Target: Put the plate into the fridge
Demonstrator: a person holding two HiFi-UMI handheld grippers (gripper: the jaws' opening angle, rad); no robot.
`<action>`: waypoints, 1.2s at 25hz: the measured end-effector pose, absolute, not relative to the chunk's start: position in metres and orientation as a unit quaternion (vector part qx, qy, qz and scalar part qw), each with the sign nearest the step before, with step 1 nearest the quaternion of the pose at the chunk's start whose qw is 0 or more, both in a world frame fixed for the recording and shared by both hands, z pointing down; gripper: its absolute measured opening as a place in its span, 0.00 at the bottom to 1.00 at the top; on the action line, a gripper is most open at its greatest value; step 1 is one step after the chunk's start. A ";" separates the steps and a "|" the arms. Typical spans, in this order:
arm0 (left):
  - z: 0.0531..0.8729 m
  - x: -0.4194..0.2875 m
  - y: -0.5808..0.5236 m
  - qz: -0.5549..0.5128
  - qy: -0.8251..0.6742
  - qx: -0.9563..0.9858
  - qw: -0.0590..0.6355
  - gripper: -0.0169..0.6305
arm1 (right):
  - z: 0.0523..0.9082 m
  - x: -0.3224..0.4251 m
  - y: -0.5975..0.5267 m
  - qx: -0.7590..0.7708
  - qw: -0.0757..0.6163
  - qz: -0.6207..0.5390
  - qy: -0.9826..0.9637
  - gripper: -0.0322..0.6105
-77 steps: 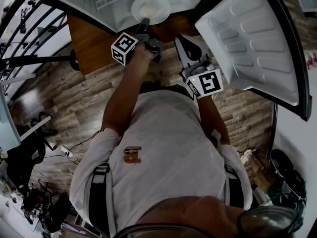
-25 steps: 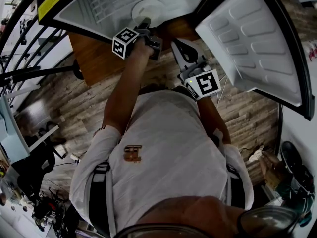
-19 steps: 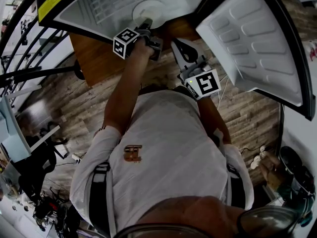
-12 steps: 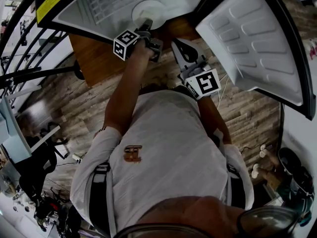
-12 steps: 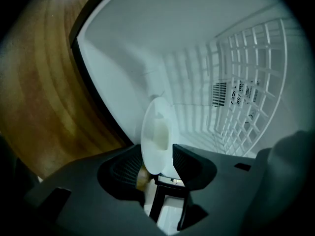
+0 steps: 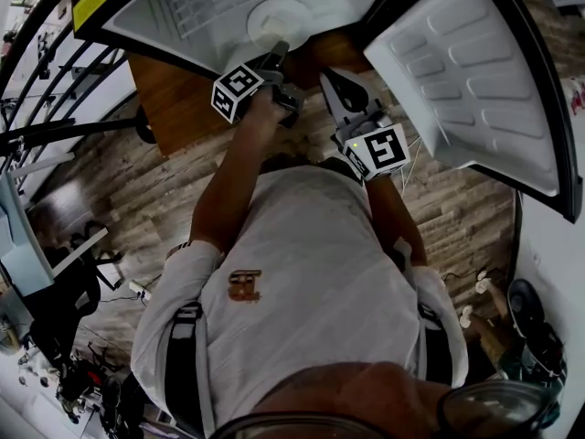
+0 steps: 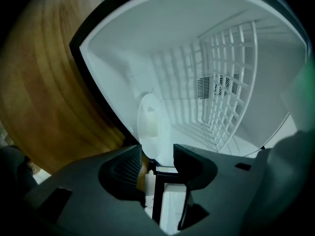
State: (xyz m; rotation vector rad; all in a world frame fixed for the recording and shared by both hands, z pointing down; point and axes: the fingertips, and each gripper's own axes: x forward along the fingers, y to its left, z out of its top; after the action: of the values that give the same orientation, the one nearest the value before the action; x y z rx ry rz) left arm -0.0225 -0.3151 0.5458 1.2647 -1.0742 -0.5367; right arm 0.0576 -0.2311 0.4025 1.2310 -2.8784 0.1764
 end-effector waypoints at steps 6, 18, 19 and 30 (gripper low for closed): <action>0.520 -0.022 -0.298 -0.231 -0.464 0.619 0.590 0.31 | 0.399 0.055 -0.232 0.388 -0.002 0.058 -0.920 0.10; 0.430 -0.025 -0.268 -0.176 -0.437 0.819 0.327 0.07 | 0.378 0.047 -0.226 0.369 -0.014 0.047 -0.928 0.10; 0.421 -0.021 -0.264 -0.157 -0.435 0.836 0.295 0.06 | 0.377 0.047 -0.225 0.367 -0.015 0.046 -0.929 0.10; 0.367 0.015 -0.219 -0.051 -0.390 0.916 0.076 0.06 | 0.361 0.045 -0.205 0.352 -0.018 0.012 -0.936 0.10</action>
State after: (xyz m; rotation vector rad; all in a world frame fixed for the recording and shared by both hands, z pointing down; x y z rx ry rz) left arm 0.0149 -0.2193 0.3666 2.7471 -1.1690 -0.1527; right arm 0.0446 -0.2051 0.3609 1.1199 -2.9745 0.0370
